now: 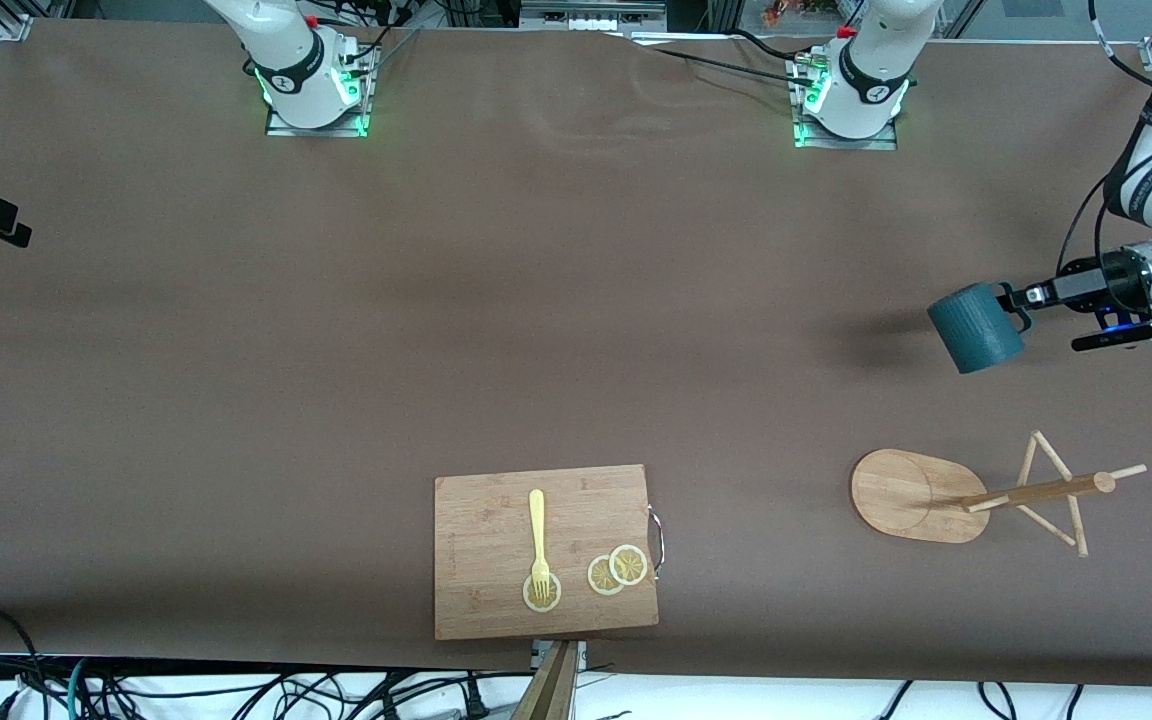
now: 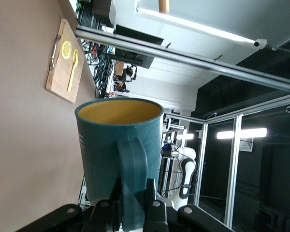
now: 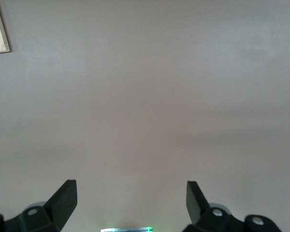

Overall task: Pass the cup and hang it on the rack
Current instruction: 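Lift the mug with the left gripper and carry it toward the rack, then lower the mug handle onto a rack peg with the left gripper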

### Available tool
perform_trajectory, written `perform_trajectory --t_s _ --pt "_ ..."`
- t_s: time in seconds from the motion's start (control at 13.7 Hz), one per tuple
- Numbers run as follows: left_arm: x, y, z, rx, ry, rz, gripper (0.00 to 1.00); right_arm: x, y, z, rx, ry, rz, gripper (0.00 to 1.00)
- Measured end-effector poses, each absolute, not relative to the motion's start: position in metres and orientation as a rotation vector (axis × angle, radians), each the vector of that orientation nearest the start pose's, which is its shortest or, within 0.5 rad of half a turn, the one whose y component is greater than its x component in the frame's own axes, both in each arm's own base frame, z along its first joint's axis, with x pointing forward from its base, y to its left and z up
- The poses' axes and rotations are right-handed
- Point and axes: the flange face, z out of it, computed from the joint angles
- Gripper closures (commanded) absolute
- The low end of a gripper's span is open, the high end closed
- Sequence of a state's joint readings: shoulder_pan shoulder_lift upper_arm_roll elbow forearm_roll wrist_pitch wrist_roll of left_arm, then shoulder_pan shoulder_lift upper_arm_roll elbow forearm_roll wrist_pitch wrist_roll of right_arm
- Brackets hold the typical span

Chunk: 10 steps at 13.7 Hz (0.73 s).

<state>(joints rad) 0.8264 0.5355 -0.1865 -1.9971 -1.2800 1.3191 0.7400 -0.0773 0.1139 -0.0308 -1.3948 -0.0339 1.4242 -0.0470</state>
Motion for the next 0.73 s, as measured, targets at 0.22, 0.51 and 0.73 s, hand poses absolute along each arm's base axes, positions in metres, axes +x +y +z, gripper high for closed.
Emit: perform_trajectory --t_s 0.22,0.51,0.73 --pt "0.511 0.231 0.241 1.362 0.381 0.064 1.00 0.571 -0.063 0.630 -3.167 0.097 0.138 0.00" --pt "0.534 0.237 0.254 1.340 0.402 0.054 1.00 0.571 -0.062 0.630 -3.168 0.093 0.138 0.00" --pt "0.550 0.238 0.250 1.313 0.409 0.060 1.00 0.571 -0.062 0.630 -3.168 0.093 0.138 0.00"
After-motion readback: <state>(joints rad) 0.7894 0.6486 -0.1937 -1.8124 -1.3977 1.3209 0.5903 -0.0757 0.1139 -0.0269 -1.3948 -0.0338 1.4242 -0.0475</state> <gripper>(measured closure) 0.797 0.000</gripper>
